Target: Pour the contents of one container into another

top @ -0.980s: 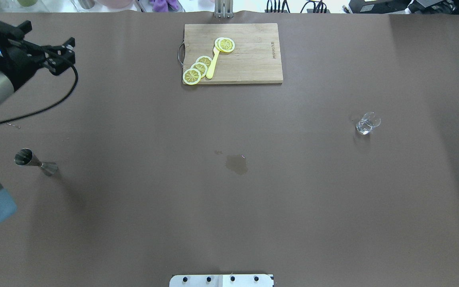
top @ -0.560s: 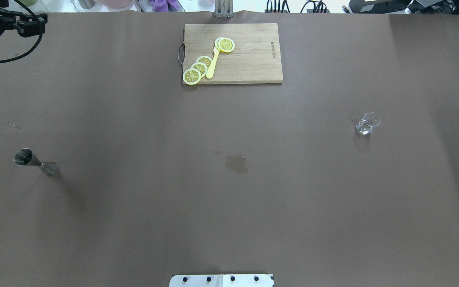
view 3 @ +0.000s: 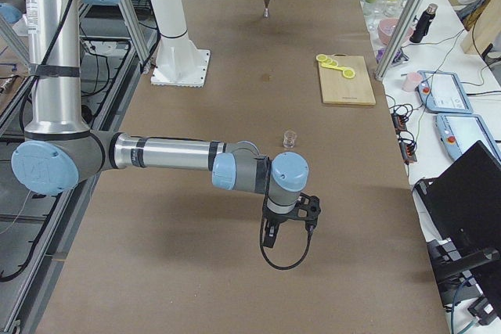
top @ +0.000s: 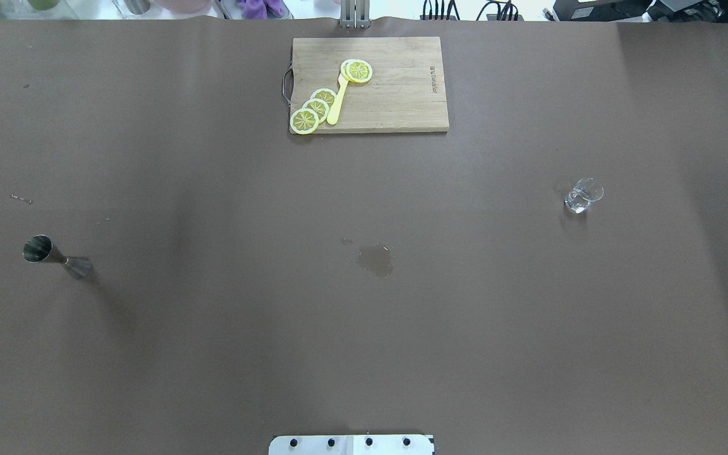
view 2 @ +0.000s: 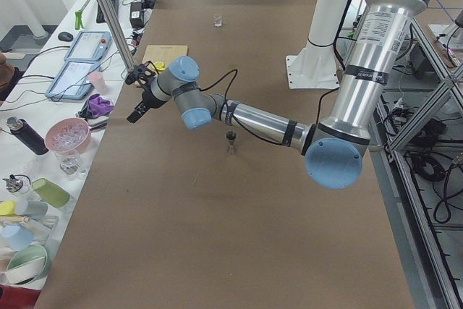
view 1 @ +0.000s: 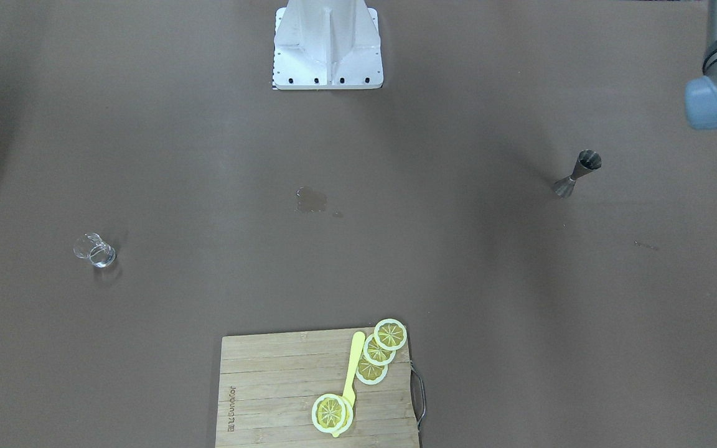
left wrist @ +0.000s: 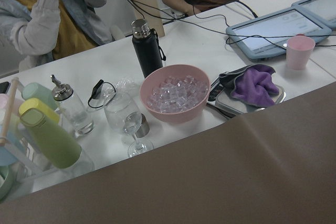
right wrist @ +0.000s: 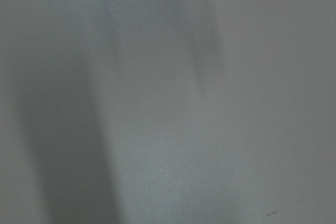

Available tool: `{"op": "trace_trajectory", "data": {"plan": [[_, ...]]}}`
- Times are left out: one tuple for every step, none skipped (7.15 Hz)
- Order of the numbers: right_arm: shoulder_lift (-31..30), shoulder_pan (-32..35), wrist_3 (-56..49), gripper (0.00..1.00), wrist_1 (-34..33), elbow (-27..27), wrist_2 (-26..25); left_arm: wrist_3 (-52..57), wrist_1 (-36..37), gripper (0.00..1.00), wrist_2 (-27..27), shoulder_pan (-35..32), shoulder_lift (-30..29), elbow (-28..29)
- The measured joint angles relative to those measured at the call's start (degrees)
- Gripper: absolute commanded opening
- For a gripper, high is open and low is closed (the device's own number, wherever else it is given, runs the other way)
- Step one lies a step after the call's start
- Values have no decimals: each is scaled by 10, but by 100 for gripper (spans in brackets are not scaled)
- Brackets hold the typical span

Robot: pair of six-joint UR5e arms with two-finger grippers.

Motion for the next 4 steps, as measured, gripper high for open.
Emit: {"op": "trace_trajectory", "data": {"plan": [[0,0,0,100,0,0,0,1,60,99,-59,-32,0,-1],[0,0,1,100,-1,0,0,2,99,99,-103,-54,6,-1],[-1,0,1,100,-1,0,1,3,132,99,-145,-70,24,-1],[-1,0,1,100,-1,-1,1,16,155,99,-180,-79,56,-1]]}}
